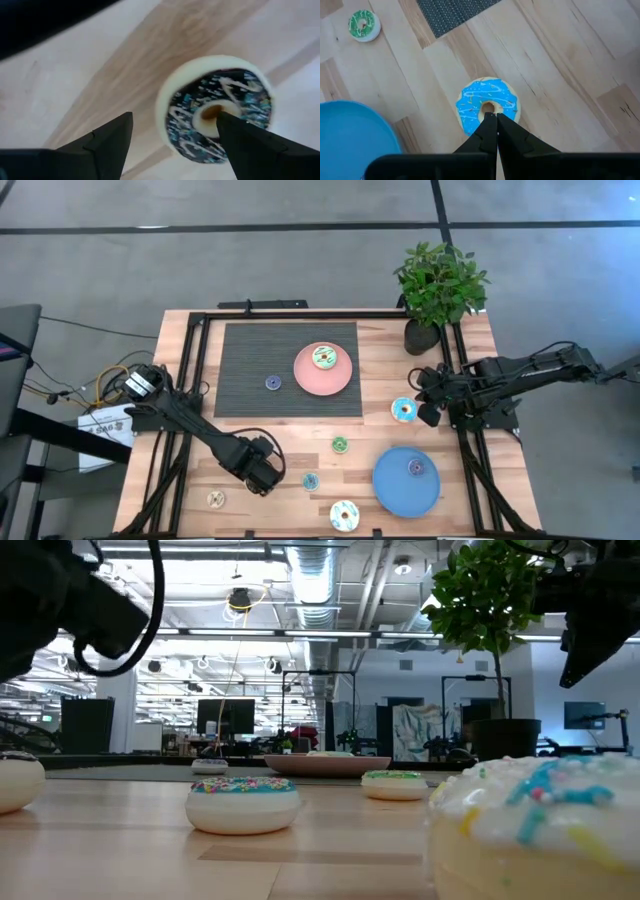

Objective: Pick & Place donuts
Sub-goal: Put the big black donut on the pink plate

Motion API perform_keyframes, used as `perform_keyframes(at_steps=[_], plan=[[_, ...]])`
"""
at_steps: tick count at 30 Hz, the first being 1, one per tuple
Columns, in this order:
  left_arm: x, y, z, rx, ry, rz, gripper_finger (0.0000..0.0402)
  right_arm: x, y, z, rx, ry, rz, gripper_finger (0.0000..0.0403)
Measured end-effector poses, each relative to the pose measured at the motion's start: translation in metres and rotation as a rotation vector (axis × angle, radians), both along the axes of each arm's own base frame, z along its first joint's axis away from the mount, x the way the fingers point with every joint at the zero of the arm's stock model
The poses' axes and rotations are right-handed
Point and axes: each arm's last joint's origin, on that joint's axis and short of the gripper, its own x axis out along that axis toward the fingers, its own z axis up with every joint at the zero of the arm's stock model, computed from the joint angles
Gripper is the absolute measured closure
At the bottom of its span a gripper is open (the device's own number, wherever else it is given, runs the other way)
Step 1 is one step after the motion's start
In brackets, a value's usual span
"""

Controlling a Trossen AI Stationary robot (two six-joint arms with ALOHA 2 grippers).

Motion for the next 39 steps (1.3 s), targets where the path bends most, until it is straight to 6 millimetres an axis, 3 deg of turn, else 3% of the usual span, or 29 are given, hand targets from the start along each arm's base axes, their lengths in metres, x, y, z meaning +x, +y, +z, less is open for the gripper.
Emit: perform_keyframes(at_steps=[39], plan=[[0.0063,-0.0012,-0.0026,0.011,-0.097,0.028,0.0120,0.0002,0.0000,0.0001,0.011,-0.005,-0.023,0.0402]])
